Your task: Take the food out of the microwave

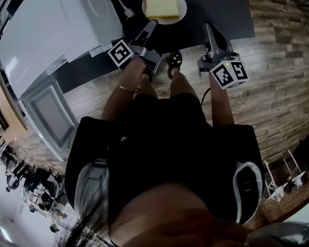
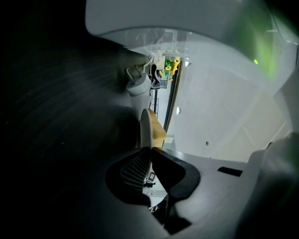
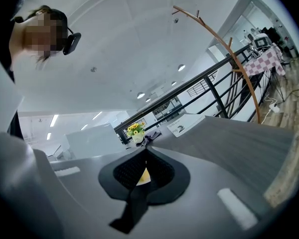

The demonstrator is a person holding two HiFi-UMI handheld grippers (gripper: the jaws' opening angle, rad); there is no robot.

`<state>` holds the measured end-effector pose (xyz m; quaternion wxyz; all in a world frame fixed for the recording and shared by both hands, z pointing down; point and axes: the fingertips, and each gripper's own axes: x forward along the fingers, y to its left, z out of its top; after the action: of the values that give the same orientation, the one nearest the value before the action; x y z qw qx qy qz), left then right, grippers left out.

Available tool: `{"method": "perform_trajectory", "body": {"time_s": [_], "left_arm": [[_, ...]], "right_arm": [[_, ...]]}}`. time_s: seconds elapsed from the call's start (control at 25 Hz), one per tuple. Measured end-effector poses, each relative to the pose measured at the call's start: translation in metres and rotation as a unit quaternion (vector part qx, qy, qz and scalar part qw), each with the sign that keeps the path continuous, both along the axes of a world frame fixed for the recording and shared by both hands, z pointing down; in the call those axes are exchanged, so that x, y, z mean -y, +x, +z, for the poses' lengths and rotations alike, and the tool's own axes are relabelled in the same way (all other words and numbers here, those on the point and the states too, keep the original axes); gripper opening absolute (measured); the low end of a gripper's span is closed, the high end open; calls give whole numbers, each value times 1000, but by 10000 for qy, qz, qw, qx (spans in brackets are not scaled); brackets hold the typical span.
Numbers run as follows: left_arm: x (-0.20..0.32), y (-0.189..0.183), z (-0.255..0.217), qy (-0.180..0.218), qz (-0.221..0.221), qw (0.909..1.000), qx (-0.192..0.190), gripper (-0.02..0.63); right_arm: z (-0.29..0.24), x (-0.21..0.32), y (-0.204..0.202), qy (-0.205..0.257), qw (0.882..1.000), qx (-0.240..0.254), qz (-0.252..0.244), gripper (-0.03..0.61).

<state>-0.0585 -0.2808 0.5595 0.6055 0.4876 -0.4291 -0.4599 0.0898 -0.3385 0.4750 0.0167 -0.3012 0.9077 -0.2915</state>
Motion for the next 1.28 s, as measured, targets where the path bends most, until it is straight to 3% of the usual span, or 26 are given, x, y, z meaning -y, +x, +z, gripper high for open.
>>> {"method": "perform_trajectory", "body": {"time_s": [0.52,1.28], "left_arm": [[-1,-7,9,-565,37,9971,508,20],[-4,-17,24,-1476,-33,9796,1364,25]], "right_arm": [[-6,-8,12,-10,9998,62,199,-5],[-14,-6,37,28,9982,267,528,-5]]}}
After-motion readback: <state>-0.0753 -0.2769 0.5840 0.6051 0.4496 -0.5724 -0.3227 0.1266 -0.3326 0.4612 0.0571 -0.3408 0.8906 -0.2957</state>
